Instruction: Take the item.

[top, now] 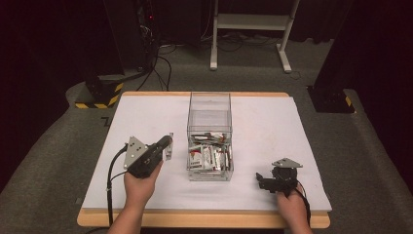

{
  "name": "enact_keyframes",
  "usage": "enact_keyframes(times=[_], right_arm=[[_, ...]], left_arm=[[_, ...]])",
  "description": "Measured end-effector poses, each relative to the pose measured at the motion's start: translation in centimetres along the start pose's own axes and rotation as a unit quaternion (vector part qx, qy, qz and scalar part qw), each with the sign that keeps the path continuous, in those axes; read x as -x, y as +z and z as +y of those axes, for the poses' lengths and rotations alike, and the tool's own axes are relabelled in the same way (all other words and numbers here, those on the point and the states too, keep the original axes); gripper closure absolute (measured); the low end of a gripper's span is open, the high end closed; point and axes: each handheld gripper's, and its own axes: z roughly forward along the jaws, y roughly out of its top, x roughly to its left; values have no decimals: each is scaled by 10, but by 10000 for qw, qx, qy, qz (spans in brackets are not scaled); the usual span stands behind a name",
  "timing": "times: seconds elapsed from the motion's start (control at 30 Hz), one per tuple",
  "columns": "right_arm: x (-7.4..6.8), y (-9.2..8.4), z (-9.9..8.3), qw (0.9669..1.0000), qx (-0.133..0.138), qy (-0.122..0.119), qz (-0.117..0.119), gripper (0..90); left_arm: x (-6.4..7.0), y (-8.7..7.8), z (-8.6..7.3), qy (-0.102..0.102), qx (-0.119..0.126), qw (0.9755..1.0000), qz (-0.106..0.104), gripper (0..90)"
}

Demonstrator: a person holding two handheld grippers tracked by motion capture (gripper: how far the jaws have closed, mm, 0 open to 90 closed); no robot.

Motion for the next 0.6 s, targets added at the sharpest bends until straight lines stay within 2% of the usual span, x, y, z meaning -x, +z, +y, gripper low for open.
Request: enact_keyframes(times=[0.3,0.6], right_arm=[[0,0,0,10000,1,1,0,79],[0,0,0,10000,0,2,1,79]], left_arm=[[-12,-3,-9,-47,-97,9999,102,897],[-32,1,-23,-182,-285,9991,267,897]])
